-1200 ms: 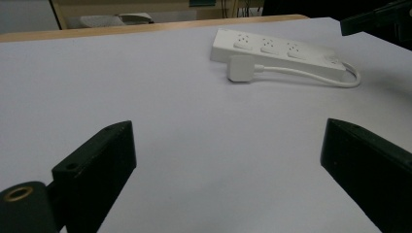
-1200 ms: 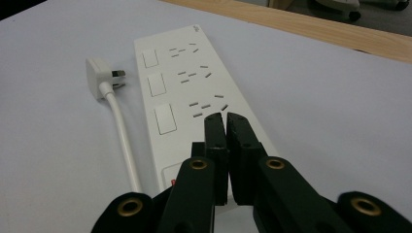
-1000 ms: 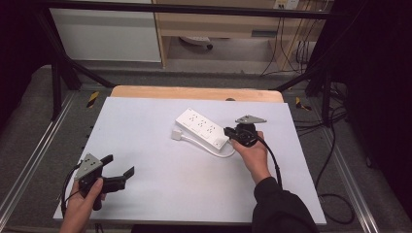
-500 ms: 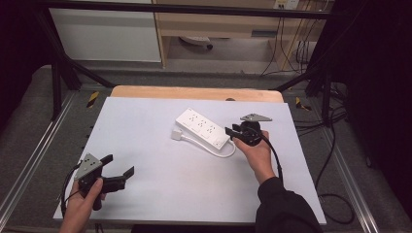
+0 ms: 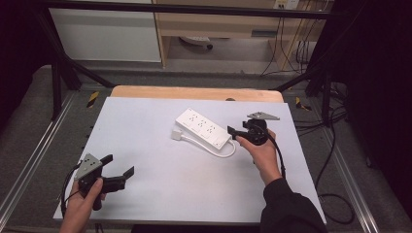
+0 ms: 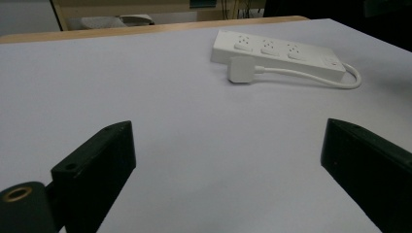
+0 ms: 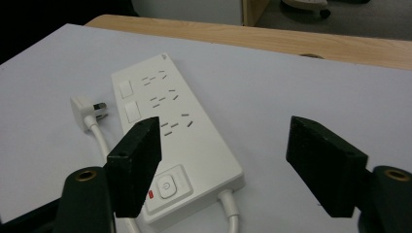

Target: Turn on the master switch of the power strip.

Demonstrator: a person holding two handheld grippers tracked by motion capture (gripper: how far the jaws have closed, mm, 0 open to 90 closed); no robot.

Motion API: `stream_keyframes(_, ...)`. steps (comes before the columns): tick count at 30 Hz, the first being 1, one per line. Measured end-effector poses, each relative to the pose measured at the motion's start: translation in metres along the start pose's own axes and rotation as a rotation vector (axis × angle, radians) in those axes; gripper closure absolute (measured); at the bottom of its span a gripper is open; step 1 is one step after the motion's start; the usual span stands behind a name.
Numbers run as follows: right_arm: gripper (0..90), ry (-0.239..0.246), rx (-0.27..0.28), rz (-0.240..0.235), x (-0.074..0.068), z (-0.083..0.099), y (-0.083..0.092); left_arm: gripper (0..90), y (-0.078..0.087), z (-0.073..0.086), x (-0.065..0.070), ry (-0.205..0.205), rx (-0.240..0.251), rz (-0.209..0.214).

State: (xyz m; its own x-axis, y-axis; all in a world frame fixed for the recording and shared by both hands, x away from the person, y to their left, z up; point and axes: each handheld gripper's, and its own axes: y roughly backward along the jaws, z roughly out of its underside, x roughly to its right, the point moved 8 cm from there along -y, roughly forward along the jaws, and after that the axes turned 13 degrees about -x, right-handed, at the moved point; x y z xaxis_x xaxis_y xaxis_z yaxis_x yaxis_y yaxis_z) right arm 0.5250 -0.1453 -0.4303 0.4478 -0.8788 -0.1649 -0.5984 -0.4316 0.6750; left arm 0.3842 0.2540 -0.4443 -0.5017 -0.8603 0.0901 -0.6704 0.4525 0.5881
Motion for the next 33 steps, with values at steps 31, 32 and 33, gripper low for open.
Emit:
stream_keyframes(31,6.1,-0.034,0.108,0.011,0.026,0.01,0.056,5.5,0.0,0.001,0.0,0.003,-0.001,-0.004)
stream_keyframes(32,5.8,-0.03,0.111,0.013,0.026,0.01,0.057,5.5,0.0,0.001,0.0,0.003,-0.001,-0.004)
stream_keyframes(33,5.4,-0.024,0.113,0.016,0.027,0.011,0.059,5.6,0.0,0.001,0.0,0.003,-0.001,-0.004)
